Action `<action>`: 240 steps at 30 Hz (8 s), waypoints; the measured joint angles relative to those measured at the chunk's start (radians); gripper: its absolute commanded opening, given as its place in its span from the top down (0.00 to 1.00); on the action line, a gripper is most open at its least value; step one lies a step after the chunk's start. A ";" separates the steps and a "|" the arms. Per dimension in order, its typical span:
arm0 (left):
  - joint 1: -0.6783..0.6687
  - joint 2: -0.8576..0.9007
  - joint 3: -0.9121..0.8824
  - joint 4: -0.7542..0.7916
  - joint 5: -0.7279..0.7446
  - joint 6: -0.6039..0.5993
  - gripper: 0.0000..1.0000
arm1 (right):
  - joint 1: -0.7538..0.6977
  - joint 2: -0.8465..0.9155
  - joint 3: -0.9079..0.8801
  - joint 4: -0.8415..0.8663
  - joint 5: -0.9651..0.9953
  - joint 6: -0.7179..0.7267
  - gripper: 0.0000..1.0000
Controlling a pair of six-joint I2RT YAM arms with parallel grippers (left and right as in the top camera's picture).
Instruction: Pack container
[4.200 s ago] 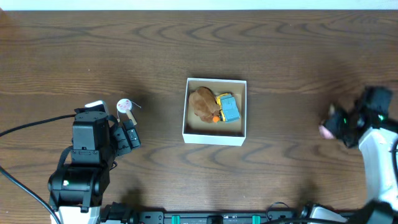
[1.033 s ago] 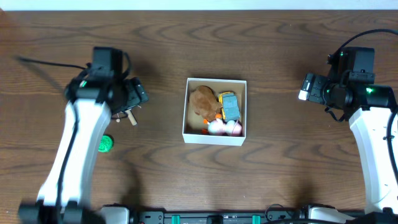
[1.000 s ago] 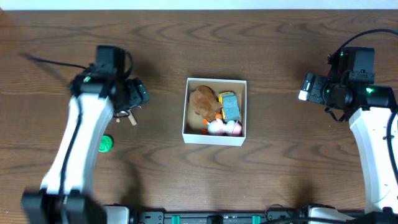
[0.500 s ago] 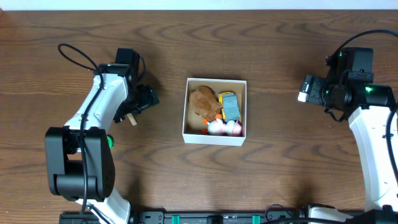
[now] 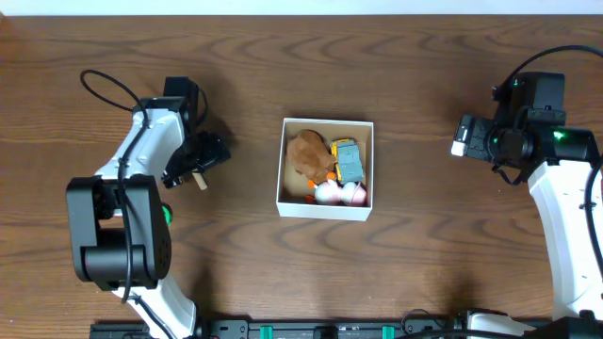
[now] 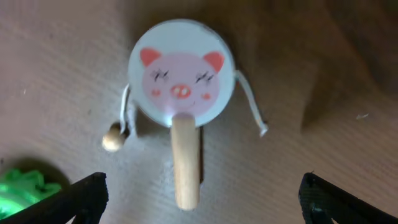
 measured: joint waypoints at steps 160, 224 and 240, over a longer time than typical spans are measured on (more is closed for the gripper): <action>0.259 -0.681 0.008 -0.217 -0.064 0.035 0.02 | 0.000 0.001 0.000 -0.027 0.000 -0.058 0.05; 0.373 -0.134 -0.304 0.134 0.044 0.074 0.54 | 0.000 0.001 0.000 -0.051 0.000 -0.058 0.05; 0.373 -0.134 -0.304 0.117 0.044 0.074 0.62 | 0.000 0.001 0.000 -0.058 0.000 -0.058 0.05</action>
